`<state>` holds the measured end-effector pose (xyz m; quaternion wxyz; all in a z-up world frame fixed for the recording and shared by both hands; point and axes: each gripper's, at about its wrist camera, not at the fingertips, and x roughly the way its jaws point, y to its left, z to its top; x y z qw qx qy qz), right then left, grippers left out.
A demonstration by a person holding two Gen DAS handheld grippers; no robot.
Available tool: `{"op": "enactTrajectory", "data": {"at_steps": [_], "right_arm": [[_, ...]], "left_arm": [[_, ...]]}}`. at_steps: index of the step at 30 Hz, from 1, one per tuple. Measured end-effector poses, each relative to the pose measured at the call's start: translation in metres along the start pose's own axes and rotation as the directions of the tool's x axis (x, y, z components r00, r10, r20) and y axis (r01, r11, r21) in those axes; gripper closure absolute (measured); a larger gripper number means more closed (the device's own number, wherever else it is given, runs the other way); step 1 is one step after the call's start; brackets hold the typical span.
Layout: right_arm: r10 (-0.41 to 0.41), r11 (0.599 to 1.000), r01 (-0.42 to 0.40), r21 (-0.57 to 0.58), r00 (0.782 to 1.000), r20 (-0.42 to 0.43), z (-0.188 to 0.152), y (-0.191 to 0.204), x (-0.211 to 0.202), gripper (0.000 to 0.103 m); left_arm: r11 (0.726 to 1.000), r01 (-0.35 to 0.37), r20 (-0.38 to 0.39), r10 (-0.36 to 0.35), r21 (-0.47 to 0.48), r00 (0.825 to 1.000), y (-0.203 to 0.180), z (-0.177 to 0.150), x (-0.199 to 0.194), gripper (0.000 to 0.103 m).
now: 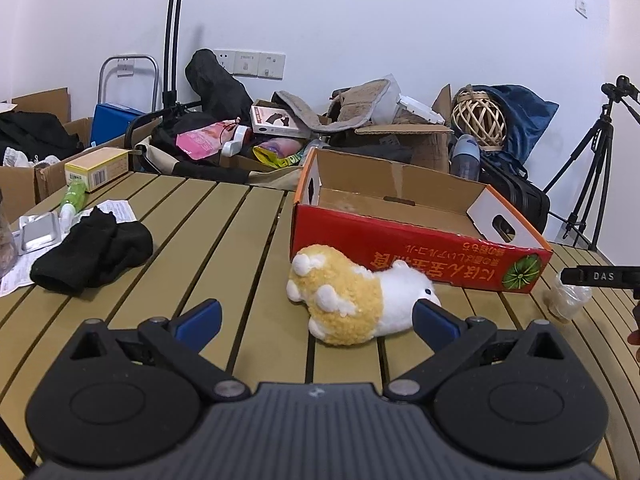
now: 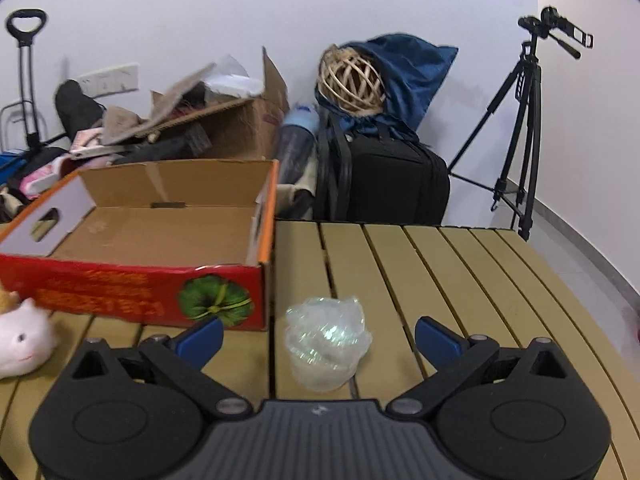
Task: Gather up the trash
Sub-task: 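Close the right gripper on the clear plastic bag while the left gripper approaches the plush sheep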
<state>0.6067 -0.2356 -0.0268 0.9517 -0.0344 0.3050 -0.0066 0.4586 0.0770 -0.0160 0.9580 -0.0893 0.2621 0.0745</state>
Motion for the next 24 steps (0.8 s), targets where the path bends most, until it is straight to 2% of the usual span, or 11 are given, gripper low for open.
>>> {"op": "enactTrajectory", "data": {"at_steps": [5, 8, 9, 10, 11, 13, 20, 24], "right_arm": [[0.003, 1.0, -0.001, 0.028, 0.999, -0.053, 0.006, -0.005, 0.028, 0.013], [0.004, 0.999, -0.001, 0.039, 0.997, -0.075, 0.005, -0.006, 0.039, 0.035], [0.011, 0.999, -0.007, 0.044, 0.997, -0.083, 0.004, -0.007, 0.042, 0.049], [0.019, 0.999, -0.015, 0.047, 0.996, -0.088, 0.004, -0.007, 0.045, 0.057], [0.028, 0.999, -0.023, 0.048, 0.996, -0.088, 0.003, -0.007, 0.046, 0.058], [0.042, 0.998, -0.038, 0.051, 0.996, -0.08, 0.001, -0.008, 0.045, 0.067], [0.082, 0.991, -0.077, 0.106, 0.996, -0.038, -0.007, -0.022, 0.023, 0.071], [0.106, 0.986, -0.105, 0.129, 0.994, 0.001, -0.016, -0.034, 0.005, 0.071]], "left_arm": [[1.0, -0.001, -0.015, 0.001, 0.002, 1.0, -0.001, 0.001, 0.013, 0.0], [1.0, 0.001, -0.03, -0.002, -0.002, 1.0, 0.0, 0.002, 0.018, 0.0], [1.0, 0.002, -0.034, -0.002, -0.004, 0.999, 0.001, 0.002, 0.019, 0.0], [1.0, 0.003, -0.038, -0.003, -0.004, 0.999, 0.001, 0.003, 0.021, 0.0], [1.0, 0.003, -0.042, -0.003, -0.003, 0.999, 0.0, 0.004, 0.021, 0.0], [1.0, -0.005, -0.051, 0.005, 0.002, 0.999, -0.001, 0.007, 0.024, 0.0], [0.999, -0.035, -0.088, 0.032, -0.035, 0.996, 0.001, 0.035, 0.04, 0.0], [0.997, -0.068, -0.159, 0.062, -0.037, 0.985, -0.001, 0.05, 0.06, 0.0]]}}
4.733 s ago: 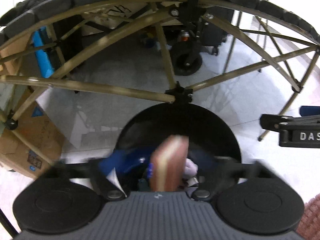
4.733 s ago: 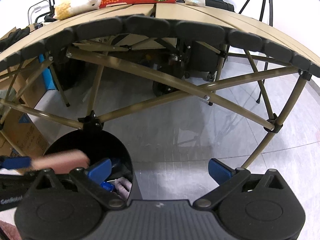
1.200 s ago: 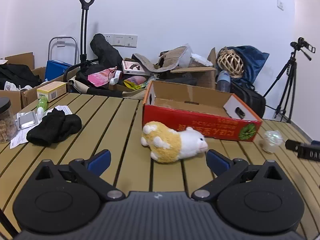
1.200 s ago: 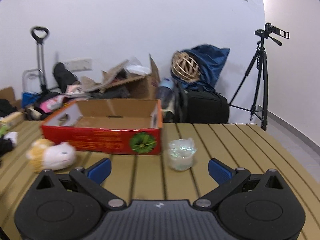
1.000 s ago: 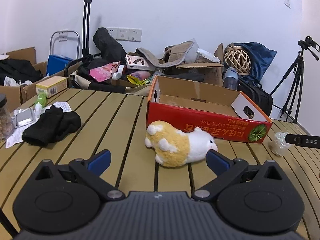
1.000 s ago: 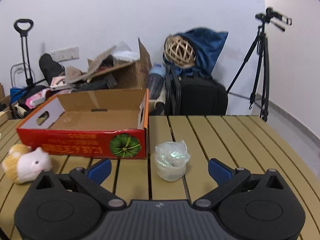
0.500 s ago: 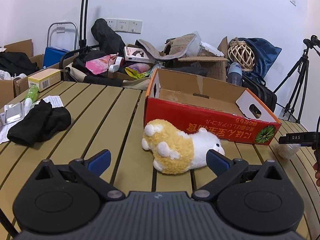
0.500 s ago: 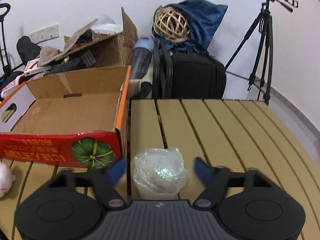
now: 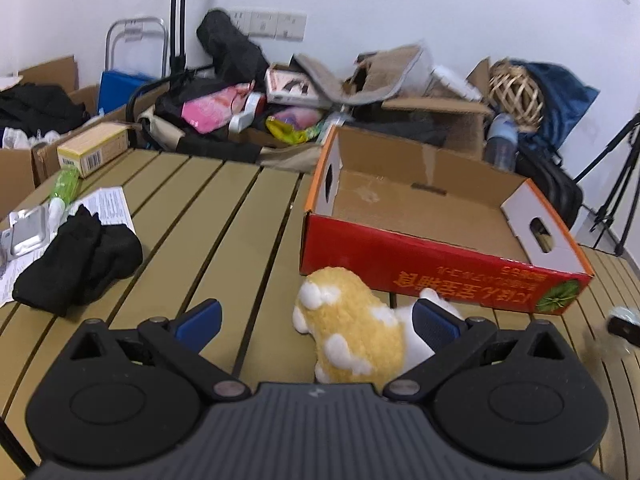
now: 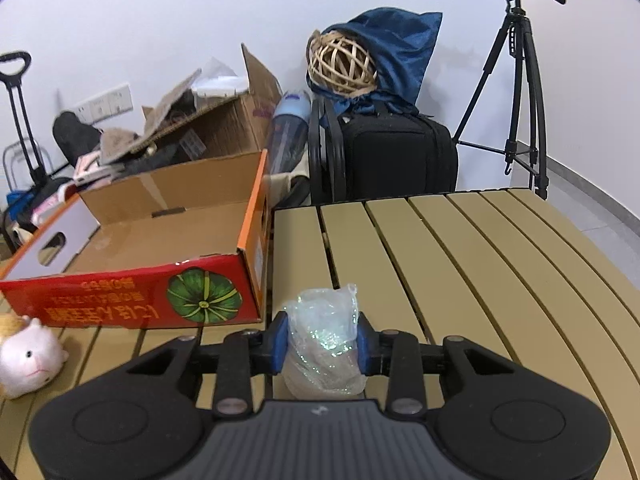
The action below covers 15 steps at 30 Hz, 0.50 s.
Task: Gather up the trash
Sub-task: 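Close the right gripper on the clear plastic bag while the left gripper approaches the plush sheep, then close the left gripper on the yellow-white plush sheep and lift it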
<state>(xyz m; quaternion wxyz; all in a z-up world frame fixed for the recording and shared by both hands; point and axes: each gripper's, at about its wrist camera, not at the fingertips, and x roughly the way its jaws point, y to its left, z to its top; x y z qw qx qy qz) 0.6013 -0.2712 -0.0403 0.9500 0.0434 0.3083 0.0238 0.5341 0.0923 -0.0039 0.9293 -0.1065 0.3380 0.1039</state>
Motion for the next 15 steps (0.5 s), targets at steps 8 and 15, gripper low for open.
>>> {"op": "enactTrajectory", "data": {"at_steps": [8, 15], "right_arm": [[-0.006, 1.0, 0.006, 0.007, 0.998, 0.062, -0.011, -0.022, -0.03, 0.071], [-0.003, 1.0, 0.002, 0.014, 0.995, 0.099, -0.019, -0.04, -0.051, 0.071]], "left_arm": [[0.998, -0.054, -0.124, 0.052, -0.017, 0.991, -0.014, 0.017, 0.029, 0.0], [0.991, -0.132, -0.195, 0.123, -0.032, 0.973, -0.027, 0.024, 0.052, 0.0]]}}
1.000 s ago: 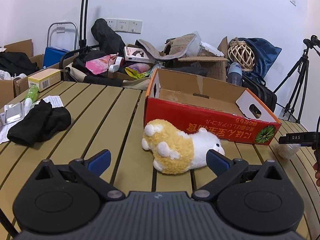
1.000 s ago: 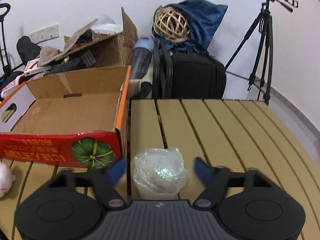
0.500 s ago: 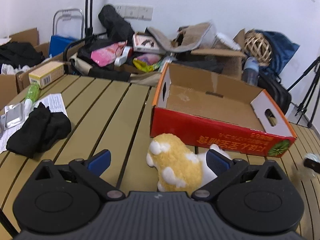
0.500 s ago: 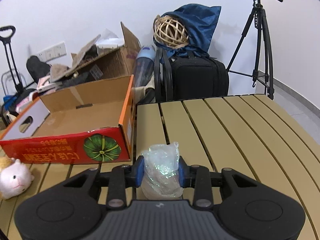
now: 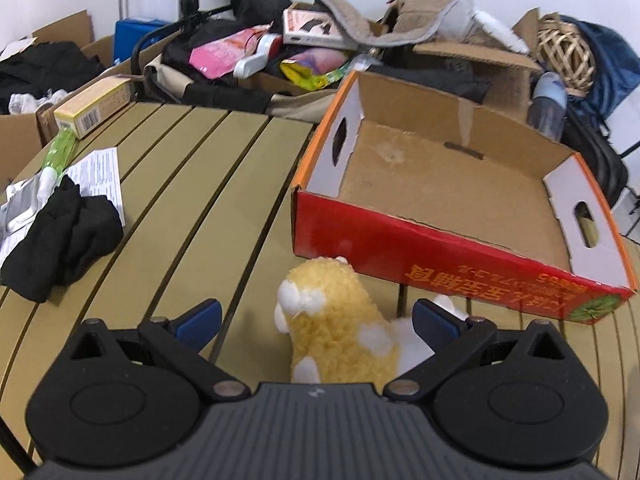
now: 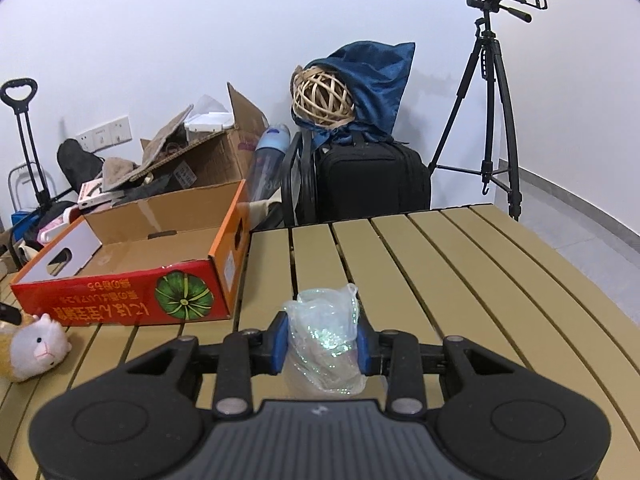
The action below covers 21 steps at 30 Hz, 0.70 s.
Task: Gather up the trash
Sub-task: 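Close the left gripper on the yellow-white plush sheep and lift it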
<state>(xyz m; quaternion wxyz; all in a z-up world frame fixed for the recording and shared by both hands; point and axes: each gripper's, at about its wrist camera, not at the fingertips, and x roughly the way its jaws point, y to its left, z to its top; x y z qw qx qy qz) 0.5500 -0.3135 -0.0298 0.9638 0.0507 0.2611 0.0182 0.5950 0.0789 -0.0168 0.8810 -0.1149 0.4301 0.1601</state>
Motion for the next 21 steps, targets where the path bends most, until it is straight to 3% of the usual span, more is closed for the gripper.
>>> {"op": "enactTrajectory", "data": {"at_steps": [8, 15, 21], "right_arm": [[0.018, 0.999, -0.017, -0.03, 0.999, 0.044, -0.004, -0.004, -0.021, 0.071], [0.051, 0.998, -0.048, -0.042, 0.996, 0.076, -0.006, -0.002, -0.037, 0.071], [0.07, 0.996, -0.063, -0.07, 0.992, 0.103, -0.009, 0.003, -0.049, 0.071]], "left_arm": [[0.994, -0.109, -0.054, 0.108, -0.011, 0.993, -0.008, 0.008, 0.021, 0.0], [0.991, -0.136, -0.057, 0.135, -0.002, 0.989, -0.014, 0.006, 0.024, 0.0], [0.99, -0.143, -0.044, 0.144, 0.016, 0.989, -0.023, 0.001, 0.024, 0.012]]}}
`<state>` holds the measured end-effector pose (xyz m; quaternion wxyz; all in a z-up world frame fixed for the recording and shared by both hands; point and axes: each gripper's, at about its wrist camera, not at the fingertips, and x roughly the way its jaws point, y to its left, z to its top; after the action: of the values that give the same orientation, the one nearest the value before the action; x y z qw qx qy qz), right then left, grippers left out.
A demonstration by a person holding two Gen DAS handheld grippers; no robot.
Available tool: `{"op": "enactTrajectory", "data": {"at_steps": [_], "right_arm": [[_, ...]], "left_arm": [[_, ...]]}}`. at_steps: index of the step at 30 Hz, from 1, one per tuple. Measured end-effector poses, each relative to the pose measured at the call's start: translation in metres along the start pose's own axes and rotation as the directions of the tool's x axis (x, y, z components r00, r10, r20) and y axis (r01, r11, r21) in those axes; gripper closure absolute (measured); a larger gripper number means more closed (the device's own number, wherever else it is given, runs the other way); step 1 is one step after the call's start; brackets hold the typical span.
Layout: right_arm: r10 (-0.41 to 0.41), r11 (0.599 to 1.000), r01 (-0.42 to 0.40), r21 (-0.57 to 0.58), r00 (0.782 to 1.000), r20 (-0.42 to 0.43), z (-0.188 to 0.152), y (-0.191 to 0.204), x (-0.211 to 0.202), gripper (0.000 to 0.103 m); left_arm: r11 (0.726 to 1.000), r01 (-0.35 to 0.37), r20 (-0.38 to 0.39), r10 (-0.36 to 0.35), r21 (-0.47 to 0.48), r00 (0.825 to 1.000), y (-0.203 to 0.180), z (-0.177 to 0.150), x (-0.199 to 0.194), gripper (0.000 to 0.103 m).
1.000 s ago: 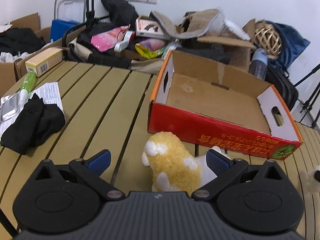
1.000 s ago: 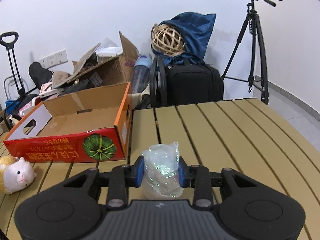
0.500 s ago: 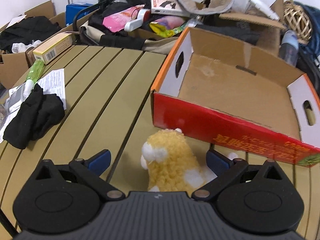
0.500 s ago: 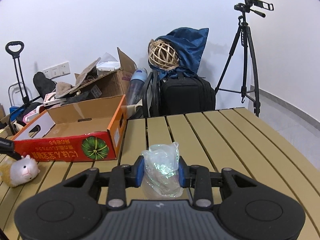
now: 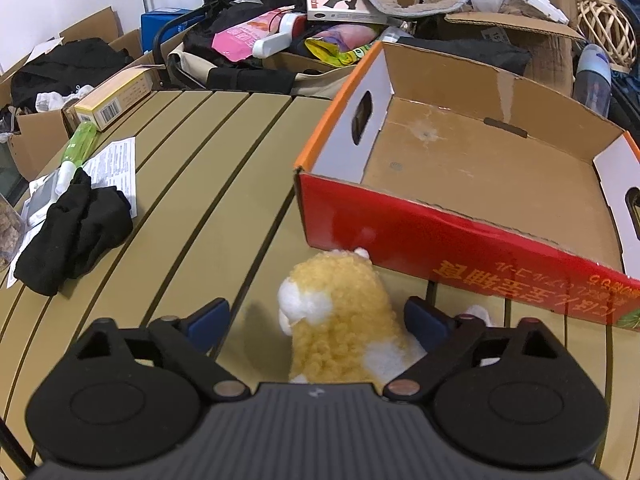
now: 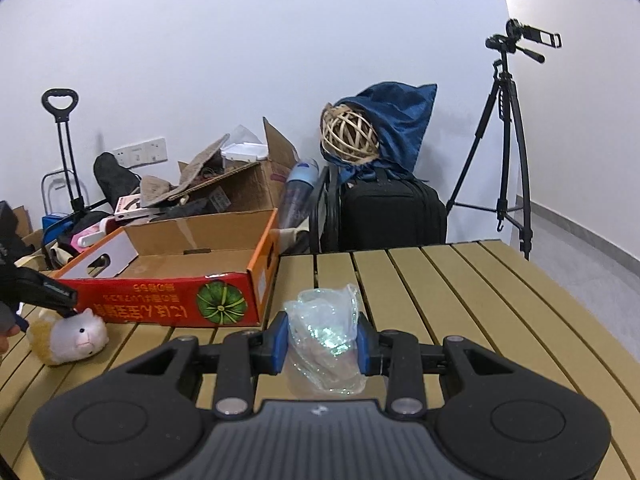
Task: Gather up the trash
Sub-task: 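Close the left gripper on the yellow-white plush sheep and lift it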
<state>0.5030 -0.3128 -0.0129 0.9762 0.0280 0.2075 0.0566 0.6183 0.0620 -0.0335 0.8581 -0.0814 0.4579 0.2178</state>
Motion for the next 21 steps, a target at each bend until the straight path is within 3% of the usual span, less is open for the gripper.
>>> {"op": "enactTrajectory", "data": {"at_steps": [6, 8, 10, 21], "right_arm": [[0.02, 1.0, -0.02, 0.012, 1.0, 0.022, -0.001, 0.0, -0.009, 0.071], [0.026, 1.0, -0.026, 0.017, 0.999, 0.026, -0.003, -0.001, -0.013, 0.071], [0.03, 0.999, -0.031, 0.022, 0.999, 0.028, -0.004, -0.002, -0.016, 0.071], [0.043, 0.998, -0.045, 0.046, 0.998, 0.039, -0.006, -0.003, -0.035, 0.071]], "left_arm": [[1.0, 0.021, -0.005, -0.021, 0.011, 1.0, -0.005, -0.002, -0.003, 0.029], [0.999, 0.032, -0.01, -0.032, 0.007, 0.999, -0.005, -0.003, -0.003, 0.042], [0.999, 0.034, -0.018, -0.033, 0.009, 0.999, -0.006, -0.005, -0.002, 0.047], [0.998, 0.064, 0.027, -0.064, 0.01, 0.998, 0.007, -0.02, -0.02, 0.051]]}}
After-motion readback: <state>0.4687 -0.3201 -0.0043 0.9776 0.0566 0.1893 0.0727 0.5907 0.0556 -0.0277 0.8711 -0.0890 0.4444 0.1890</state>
